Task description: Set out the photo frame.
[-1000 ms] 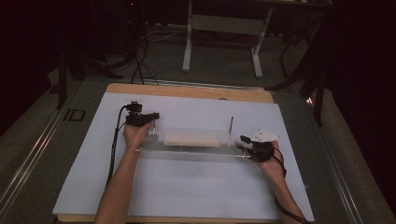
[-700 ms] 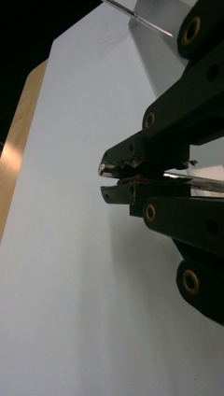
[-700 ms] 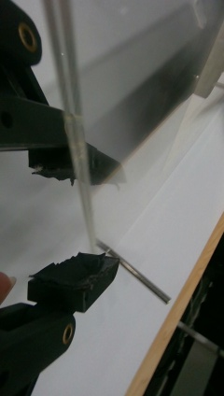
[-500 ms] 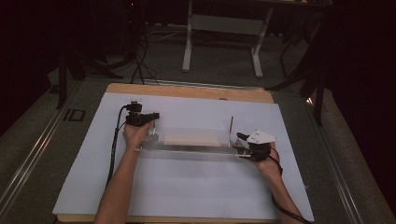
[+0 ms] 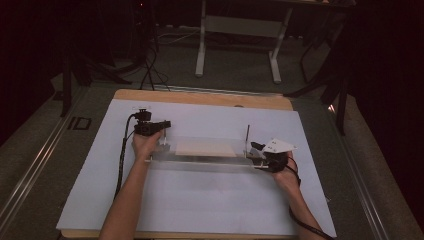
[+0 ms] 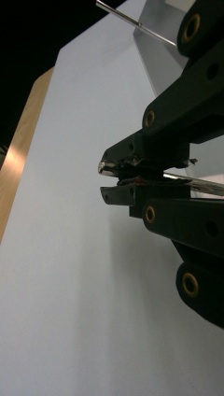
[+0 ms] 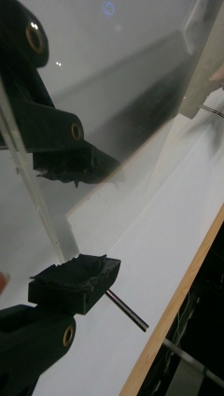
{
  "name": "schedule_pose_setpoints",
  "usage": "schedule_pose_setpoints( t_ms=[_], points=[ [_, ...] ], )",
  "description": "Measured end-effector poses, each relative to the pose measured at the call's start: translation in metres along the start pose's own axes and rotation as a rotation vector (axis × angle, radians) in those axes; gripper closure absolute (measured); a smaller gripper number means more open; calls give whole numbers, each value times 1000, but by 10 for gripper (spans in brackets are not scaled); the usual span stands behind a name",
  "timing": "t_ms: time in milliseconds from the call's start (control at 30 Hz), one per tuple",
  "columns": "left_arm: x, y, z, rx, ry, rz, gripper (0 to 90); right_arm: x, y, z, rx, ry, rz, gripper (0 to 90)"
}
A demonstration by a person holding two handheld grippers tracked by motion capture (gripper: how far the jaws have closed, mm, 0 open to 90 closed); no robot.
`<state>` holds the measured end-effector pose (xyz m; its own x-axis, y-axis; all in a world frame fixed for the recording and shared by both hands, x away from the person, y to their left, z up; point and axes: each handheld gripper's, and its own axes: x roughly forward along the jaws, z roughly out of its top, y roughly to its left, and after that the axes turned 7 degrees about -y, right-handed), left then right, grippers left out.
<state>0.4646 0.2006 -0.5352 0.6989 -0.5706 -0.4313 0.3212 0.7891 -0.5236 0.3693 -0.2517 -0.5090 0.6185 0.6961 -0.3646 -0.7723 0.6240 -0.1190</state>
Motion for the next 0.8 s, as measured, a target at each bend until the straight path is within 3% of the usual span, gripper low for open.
schedule_pose_setpoints(
  t_ms=[233,633,800],
  points=[
    [0,2,-3,-2,-18,-5,770,0,-1,0,7,1,3,497],
    [-15,3,-6,80,-14,18,669,0,-1,0,11,3,5,496],
    [-34,2,-9,138,-36,5,653,0,-1,1,16,4,5,496]
  ],
)
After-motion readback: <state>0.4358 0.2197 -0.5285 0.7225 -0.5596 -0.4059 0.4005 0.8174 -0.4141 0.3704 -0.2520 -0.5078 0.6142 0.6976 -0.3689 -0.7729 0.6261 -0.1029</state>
